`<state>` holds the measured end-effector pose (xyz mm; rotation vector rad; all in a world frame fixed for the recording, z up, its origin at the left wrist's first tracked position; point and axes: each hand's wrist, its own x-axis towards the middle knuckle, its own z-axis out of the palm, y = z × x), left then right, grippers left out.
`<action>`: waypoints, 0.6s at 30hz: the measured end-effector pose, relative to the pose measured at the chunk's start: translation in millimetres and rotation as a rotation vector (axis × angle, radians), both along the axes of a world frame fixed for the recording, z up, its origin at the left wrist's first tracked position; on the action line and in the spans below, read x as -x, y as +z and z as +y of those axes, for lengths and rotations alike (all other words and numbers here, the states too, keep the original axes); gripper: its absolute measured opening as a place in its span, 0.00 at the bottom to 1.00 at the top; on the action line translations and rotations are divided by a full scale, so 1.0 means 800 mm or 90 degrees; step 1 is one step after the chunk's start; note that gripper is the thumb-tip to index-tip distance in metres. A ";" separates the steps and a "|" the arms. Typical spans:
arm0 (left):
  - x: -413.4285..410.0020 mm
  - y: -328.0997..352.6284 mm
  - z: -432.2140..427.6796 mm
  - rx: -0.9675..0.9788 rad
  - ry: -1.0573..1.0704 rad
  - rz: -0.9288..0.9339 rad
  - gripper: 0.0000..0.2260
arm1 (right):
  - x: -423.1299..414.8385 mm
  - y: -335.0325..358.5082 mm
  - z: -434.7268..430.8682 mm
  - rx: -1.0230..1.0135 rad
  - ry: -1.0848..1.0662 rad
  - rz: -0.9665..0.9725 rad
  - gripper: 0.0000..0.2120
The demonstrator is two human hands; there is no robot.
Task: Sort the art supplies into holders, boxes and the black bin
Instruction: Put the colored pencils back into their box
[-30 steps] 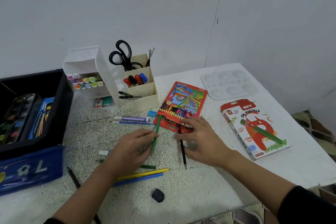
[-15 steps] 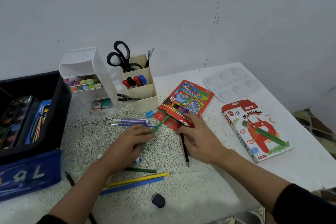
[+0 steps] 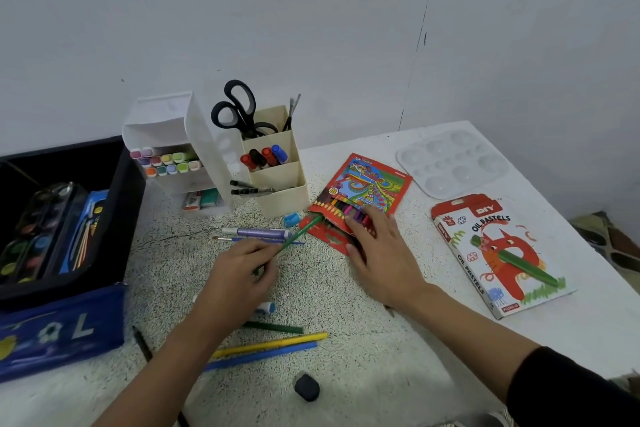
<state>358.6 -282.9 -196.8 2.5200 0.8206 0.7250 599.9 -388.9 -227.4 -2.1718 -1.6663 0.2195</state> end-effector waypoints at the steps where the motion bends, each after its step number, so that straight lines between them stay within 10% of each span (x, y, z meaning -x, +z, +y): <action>1: 0.000 0.000 -0.001 -0.001 0.005 -0.001 0.15 | -0.005 0.000 -0.001 -0.002 0.012 0.003 0.25; 18: -0.026 -0.011 -0.030 0.037 0.017 0.027 0.12 | -0.042 0.012 -0.011 0.020 0.087 0.094 0.22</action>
